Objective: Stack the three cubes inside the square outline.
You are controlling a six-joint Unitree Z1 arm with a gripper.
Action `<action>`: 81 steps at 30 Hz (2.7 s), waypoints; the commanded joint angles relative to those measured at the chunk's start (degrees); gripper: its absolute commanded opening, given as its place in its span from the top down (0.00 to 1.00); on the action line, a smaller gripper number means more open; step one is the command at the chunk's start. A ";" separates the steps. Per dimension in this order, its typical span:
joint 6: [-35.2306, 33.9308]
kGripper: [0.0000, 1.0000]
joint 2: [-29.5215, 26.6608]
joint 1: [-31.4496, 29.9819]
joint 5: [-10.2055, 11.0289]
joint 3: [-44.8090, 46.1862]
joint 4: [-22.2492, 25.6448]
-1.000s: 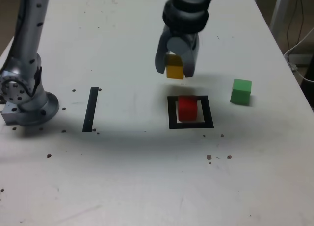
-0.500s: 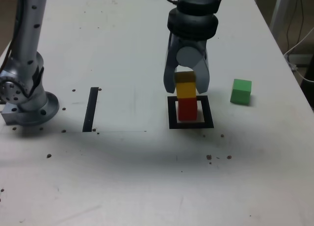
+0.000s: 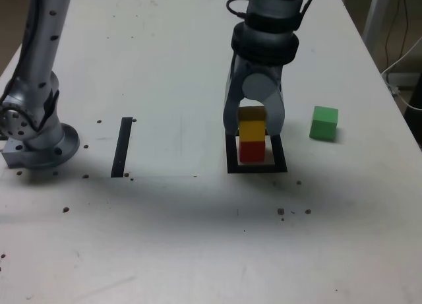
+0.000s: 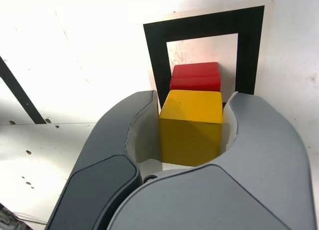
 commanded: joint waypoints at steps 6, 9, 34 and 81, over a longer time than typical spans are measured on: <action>-0.07 0.21 0.50 -0.09 -0.05 0.79 -0.04; -0.07 0.01 0.52 -0.09 -0.06 1.14 -0.14; -1.19 0.00 -6.67 -0.90 10.66 -0.75 2.56; 22.58 0.12 23.65 3.44 6.65 -37.13 11.89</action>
